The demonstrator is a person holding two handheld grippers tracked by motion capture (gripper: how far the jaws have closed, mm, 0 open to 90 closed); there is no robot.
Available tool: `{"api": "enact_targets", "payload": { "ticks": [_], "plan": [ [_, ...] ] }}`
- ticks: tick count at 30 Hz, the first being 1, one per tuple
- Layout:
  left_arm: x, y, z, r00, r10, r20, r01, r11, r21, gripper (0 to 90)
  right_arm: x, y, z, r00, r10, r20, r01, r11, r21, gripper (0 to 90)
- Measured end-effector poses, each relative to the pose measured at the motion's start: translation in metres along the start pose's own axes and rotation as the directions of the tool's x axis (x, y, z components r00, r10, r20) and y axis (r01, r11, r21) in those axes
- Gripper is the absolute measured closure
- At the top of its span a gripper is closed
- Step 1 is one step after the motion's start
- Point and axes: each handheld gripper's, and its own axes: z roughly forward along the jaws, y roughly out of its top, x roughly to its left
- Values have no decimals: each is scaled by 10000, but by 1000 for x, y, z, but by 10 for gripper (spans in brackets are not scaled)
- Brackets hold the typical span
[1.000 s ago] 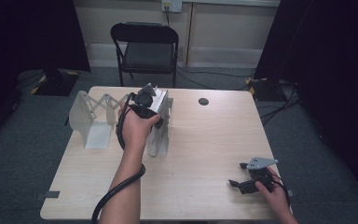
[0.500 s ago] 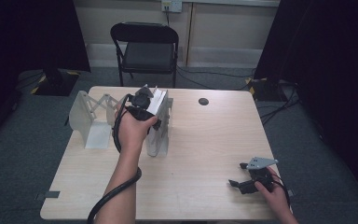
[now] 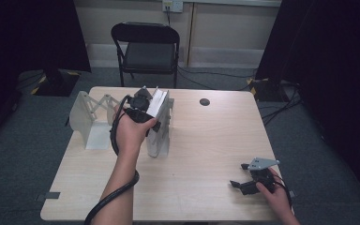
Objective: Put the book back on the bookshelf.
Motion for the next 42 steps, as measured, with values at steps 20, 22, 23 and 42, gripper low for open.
{"api": "enact_targets", "payload": {
  "ticks": [20, 22, 23, 42],
  "plan": [
    [2, -12, -4, 9998, 68, 165, -65, 9998, -173, 301, 0, 0, 0, 10000, 1, 1, -1, 10000, -2, 129],
    [3, -13, -4, 9996, 145, 243, -142, 9998, -122, 301, 0, 0, 0, 10000, 1, 2, -1, 10000, -3, 129],
    [2, -14, -3, 9996, 130, 269, -126, 9998, -175, 300, 0, 0, 0, 10000, 10, 0, -10, 10000, 4, 129],
    [8, -29, -2, 9988, 218, 432, -207, 9995, -252, 297, 0, 0, 0, 10000, 9, -1, -9, 10000, -5, 128]
  ]
}}
